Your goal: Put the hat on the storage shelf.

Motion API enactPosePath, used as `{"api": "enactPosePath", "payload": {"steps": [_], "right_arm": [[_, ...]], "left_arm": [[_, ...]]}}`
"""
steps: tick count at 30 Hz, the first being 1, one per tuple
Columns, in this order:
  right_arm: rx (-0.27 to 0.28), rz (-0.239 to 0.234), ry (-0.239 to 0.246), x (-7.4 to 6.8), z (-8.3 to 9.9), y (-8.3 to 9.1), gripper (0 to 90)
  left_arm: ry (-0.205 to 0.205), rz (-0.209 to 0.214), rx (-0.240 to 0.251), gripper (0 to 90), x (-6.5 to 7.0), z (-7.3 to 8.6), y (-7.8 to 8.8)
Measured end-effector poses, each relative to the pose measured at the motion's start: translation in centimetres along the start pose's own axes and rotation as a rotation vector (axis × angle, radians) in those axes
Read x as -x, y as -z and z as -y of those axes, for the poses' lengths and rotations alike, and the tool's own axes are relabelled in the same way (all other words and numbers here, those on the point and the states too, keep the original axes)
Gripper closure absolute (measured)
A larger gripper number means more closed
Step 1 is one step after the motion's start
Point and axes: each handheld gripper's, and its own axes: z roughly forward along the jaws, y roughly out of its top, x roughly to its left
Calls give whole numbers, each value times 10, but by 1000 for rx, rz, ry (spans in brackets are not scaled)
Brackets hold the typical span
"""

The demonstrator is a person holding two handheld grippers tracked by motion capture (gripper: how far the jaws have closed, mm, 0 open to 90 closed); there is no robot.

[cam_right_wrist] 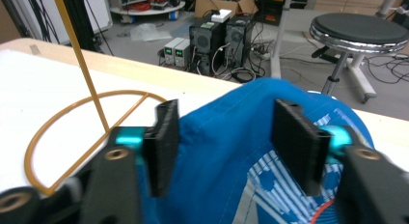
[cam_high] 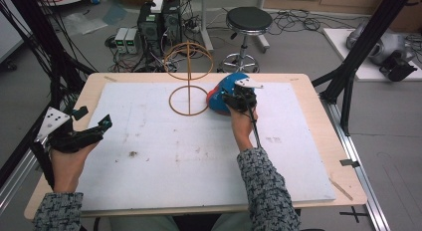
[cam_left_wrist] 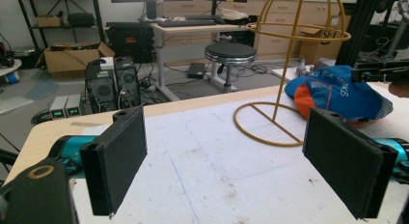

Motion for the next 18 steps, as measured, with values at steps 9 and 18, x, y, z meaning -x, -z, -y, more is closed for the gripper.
{"api": "enactPosePath", "payload": {"steps": [9, 18], "right_arm": [[6, 12, -6, 1, 0, -1, 777], [63, -1, -89, 13, -14, 6, 888]], "left_arm": [[1, 1, -4, 161, 0, 0, 0], [2, 5, -7, 164, 0, 0, -1]]}}
